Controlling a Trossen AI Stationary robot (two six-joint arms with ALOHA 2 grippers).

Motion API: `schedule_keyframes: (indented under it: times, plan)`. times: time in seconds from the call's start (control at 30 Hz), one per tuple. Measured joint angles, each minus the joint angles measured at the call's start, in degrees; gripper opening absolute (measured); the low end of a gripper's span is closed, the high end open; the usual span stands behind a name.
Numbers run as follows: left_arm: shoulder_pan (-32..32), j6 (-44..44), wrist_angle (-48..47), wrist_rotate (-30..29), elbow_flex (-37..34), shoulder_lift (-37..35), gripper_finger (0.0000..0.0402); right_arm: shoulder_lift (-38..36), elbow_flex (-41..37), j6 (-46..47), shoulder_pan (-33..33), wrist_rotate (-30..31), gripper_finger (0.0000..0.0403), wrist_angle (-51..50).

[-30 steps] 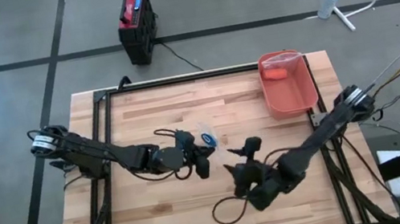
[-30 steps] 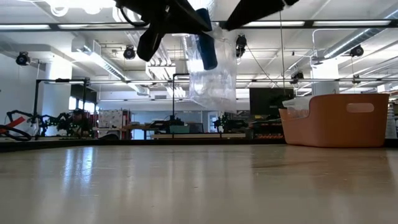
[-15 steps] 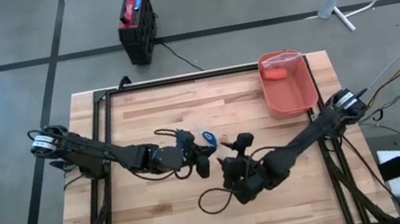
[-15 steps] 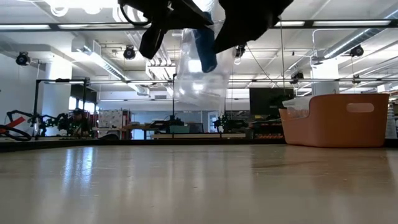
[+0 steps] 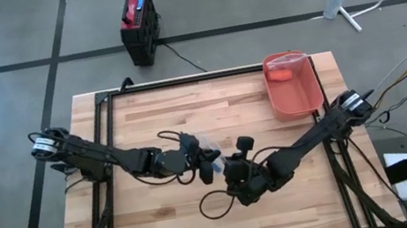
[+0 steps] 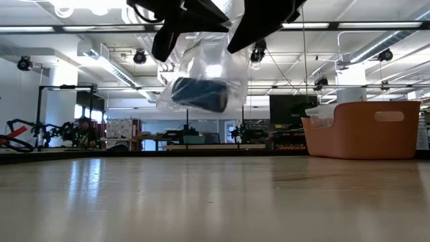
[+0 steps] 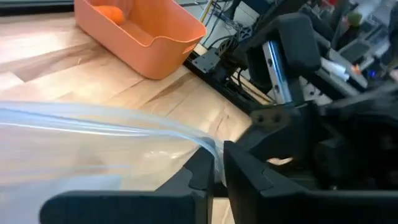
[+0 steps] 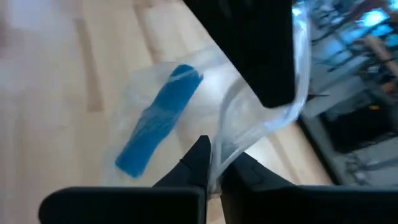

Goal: Roll bandage
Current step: Put the blue bandage into the transparent zip bag, then put the transparent zip bag with blue bandage into the orange bin

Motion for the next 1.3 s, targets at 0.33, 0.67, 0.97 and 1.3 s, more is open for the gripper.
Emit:
schedule_keyframes:
  times: [0.33,0.67,0.97,1.3]
  plan:
    - [-0.4,11.2,-7.5,1.4,0.0,-8.8,0.0115,-7.9,3.1,7.2,-1.4,-7.1,0.0001,-23.3]
    - [-5.0,13.0,-11.5,1.1,-5.7,-17.9,0.0202,-21.4,2.5,35.3,-10.2,-3.0,0.0,-58.9]
    - [-9.4,8.8,1.6,1.1,-17.7,-19.1,0.0215,-30.7,-3.2,37.4,-26.6,-6.7,0.0,-58.9]
    - [-11.3,8.0,3.4,5.1,-20.8,-19.7,0.0215,-32.0,-10.3,40.4,-44.5,-15.2,0.0,-58.9]
